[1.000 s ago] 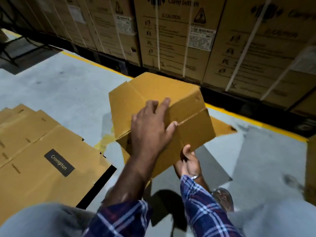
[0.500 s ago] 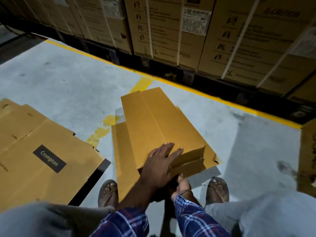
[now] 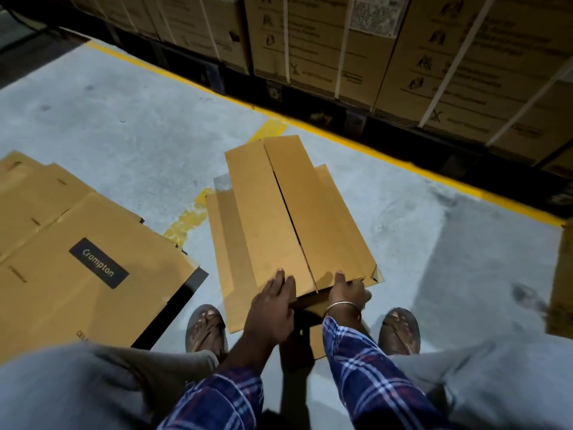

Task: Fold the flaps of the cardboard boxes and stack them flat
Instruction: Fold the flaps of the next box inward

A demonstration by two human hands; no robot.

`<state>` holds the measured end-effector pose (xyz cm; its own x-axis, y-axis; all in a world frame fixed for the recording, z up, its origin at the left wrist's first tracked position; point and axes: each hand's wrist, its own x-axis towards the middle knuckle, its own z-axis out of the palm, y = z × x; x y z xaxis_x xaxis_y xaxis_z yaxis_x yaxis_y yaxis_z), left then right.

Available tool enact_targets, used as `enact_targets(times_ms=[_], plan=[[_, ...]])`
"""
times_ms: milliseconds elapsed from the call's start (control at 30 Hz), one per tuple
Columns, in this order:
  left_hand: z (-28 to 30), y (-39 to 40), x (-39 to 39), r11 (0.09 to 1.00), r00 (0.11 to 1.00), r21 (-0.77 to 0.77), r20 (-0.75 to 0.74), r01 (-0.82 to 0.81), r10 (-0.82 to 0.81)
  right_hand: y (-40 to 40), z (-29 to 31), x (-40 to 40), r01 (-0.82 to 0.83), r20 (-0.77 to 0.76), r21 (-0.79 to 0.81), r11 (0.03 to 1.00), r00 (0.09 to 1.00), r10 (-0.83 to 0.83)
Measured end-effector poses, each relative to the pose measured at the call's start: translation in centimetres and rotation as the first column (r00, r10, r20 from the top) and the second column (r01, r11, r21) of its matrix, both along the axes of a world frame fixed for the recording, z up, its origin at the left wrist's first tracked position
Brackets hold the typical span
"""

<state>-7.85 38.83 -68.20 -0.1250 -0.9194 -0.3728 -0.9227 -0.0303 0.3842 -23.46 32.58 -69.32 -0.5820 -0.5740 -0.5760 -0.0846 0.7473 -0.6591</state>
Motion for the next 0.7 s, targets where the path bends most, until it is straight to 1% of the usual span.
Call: enact_targets(times_ms=[67, 100, 167, 200, 267, 367, 433, 467, 533, 600, 633, 700], plan=[[-0.3, 0.1, 0.0, 0.991, 0.988, 0.013, -0.069, -0.135, 0.135, 0.2, 0.6, 0.3, -0.049, -0.144, -0.208, 0.977, 0.989, 0.019], [-0.4, 0.2, 0.2, 0.98, 0.976, 0.025, -0.096, -0.195, 0.197, 0.5, 0.7, 0.8, -0.118, -0.203, -0.292, 0.949, 0.977, 0.059], [-0.5, 0.3, 0.3, 0.957, 0.949, 0.046, -0.122, -0.286, 0.289, 0.6, 0.9, 1.5, -0.283, -0.255, -0.391, 0.876, 0.948, 0.193], [-0.5, 0.3, 0.3, 0.946, 0.936, 0.059, -0.134, -0.32, 0.325, 0.6, 1.0, 1.8, -0.36, -0.264, -0.396, 0.845, 0.926, 0.271], [-0.6, 0.3, 0.3, 0.907, 0.892, 0.106, -0.167, -0.407, 0.419, 0.5, 2.1, 2.3, -0.489, -0.312, -0.34, 0.803, 0.865, 0.394], [-1.4, -0.1, 0.7, 0.805, 0.777, 0.205, -0.211, -0.557, 0.592, 1.1, 3.2, 3.2, -0.639, -0.42, -0.141, 0.756, 0.73, 0.539], [-1.9, -0.1, 1.0, 0.729, 0.688, 0.28, -0.246, -0.625, 0.683, 1.4, 3.4, 3.6, -0.693, -0.469, -0.005, 0.721, 0.638, 0.611], [-2.0, 0.0, 1.0, 0.71, 0.657, 0.303, -0.268, -0.636, 0.704, 1.5, 3.2, 3.6, -0.706, -0.459, 0.038, 0.707, 0.616, 0.64], [-1.5, 0.2, 0.9, 0.7, 0.629, 0.333, -0.307, -0.632, 0.714, 1.7, 2.6, 3.4, -0.739, -0.404, 0.08, 0.669, 0.59, 0.699], [-1.1, 0.2, 0.7, 0.698, 0.615, 0.361, -0.33, -0.618, 0.716, 1.7, 2.1, 3.4, -0.757, -0.34, 0.07, 0.649, 0.594, 0.729], [-1.1, 0.2, 0.6, 0.692, 0.605, 0.376, -0.337, -0.616, 0.722, 1.7, 1.9, 3.4, -0.75, -0.304, 0.049, 0.659, 0.618, 0.725], [-1.2, 0.2, 0.6, 0.677, 0.565, 0.41, -0.373, -0.611, 0.736, 1.6, 1.7, 3.5, -0.705, -0.2, 0.018, 0.709, 0.692, 0.694]])
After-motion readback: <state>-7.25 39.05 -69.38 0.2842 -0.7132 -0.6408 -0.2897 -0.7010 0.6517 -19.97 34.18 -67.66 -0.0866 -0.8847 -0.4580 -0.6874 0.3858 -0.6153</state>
